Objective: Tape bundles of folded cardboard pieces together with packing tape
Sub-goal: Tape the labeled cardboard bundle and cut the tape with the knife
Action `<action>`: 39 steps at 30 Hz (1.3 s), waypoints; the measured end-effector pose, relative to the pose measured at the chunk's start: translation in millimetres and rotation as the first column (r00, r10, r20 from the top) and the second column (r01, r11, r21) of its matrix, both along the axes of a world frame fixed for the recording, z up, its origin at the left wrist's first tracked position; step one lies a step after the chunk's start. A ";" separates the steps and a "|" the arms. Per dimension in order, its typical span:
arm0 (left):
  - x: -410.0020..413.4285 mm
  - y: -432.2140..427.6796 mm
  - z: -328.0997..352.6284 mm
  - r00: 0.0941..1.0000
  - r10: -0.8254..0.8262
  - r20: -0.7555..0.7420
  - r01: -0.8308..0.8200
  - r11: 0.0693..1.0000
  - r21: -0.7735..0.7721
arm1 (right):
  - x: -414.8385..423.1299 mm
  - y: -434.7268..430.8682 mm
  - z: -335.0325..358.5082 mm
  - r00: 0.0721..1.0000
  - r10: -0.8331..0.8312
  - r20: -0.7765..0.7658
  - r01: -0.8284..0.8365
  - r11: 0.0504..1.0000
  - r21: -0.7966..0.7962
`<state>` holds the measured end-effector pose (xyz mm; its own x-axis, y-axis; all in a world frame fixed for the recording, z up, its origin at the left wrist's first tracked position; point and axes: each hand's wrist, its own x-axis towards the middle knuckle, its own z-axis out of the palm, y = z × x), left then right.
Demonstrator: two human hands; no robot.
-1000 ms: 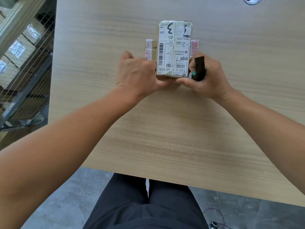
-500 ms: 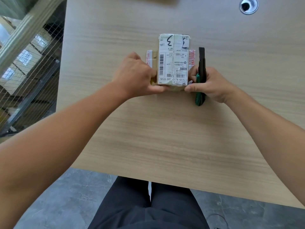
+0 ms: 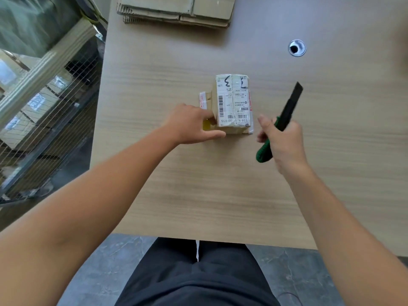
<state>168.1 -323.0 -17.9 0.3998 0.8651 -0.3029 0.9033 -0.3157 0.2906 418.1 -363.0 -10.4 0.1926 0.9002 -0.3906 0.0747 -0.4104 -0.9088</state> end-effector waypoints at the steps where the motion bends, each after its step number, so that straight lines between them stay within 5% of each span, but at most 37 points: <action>1: -2.4 -2.5 1.6 0.999 0.015 0.041 -0.013 0.999 -0.039 | -15.4 -6.2 14.1 0.998 0.047 -0.030 -0.047 0.999 -0.001; 4: -8.8 -8.4 6.5 0.984 0.122 0.132 -0.096 0.978 -0.183 | -65.3 -12.7 38.5 0.976 0.145 -0.164 -0.166 0.979 -0.120; 6: -12.2 -12.2 6.5 0.972 0.167 0.164 -0.128 0.966 -0.225 | -88.6 -15.5 44.1 0.964 0.246 0.098 -0.237 0.967 -0.089; 9: -19.1 -18.4 3.6 0.941 0.223 0.256 -0.157 0.954 -0.254 | -101.9 -24.4 37.5 0.782 0.272 0.561 -0.355 0.934 0.042; 13: -25.6 -21.2 -3.2 0.924 0.243 0.294 -0.163 0.949 -0.270 | -108.5 -28.2 24.5 0.506 0.391 0.769 -0.505 0.857 -0.105; 15: -27.6 -22.1 -6.5 0.922 0.254 0.293 -0.163 0.940 -0.301 | -113.0 -28.1 21.0 0.441 0.448 0.778 -0.517 0.835 -0.188; 19: -48.1 -23.0 -8.5 0.907 0.317 0.277 -0.223 0.920 -0.323 | -123.5 -16.6 28.3 0.499 0.502 0.707 -0.428 0.852 -0.303; 24: -80.0 -28.0 -5.9 0.957 0.238 0.164 -0.212 0.964 -0.161 | -127.4 -16.6 30.3 0.389 0.682 0.619 -0.513 0.718 -0.470; 29: -68.9 -23.7 -3.1 0.949 0.259 0.181 -0.226 0.956 -0.185 | -135.5 -25.7 28.5 0.393 0.694 0.604 -0.506 0.711 -0.488; 39: -60.9 -53.1 -2.5 0.928 0.188 0.321 -0.207 0.978 0.027 | -159.1 -42.2 19.3 0.195 0.681 0.706 -0.448 0.702 -0.553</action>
